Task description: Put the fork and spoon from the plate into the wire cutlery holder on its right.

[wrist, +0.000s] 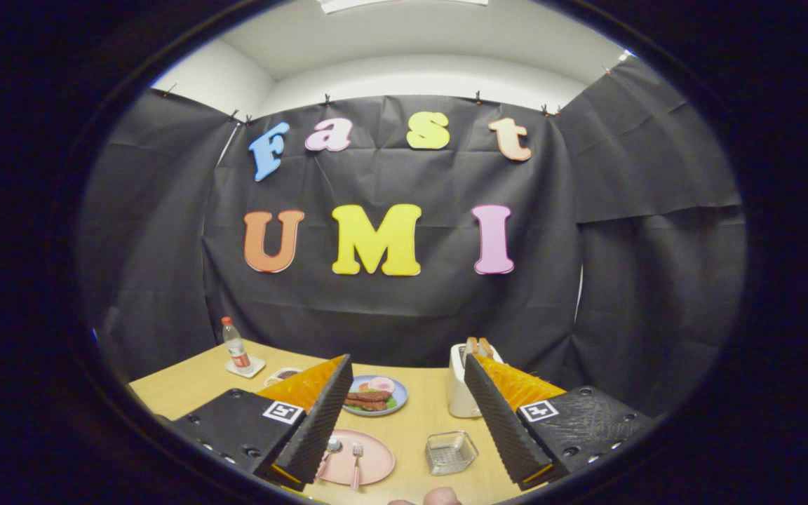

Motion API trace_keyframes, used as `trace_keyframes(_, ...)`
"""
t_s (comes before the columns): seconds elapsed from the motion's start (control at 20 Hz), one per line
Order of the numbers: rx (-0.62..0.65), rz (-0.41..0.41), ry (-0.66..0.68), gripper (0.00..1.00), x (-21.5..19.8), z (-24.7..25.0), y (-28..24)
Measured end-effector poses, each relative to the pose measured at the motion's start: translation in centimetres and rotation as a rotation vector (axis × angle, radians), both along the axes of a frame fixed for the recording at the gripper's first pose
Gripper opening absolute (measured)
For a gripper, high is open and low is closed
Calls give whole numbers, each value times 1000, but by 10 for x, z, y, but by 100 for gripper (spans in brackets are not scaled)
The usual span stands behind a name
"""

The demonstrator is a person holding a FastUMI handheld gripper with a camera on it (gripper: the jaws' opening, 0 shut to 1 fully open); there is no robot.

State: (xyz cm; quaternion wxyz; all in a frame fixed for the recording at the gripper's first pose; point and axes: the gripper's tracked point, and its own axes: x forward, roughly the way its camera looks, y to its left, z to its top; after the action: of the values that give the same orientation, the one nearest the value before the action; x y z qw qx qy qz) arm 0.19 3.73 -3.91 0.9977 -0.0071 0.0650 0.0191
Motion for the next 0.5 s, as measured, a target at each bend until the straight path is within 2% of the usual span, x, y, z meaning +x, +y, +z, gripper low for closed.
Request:
trace_keyframes(0.25, 28, 78, 226, 96, 9, -77, 35)
trace_keyframes(0.5, -23, 60, 464, 96, 11, -167, 45)
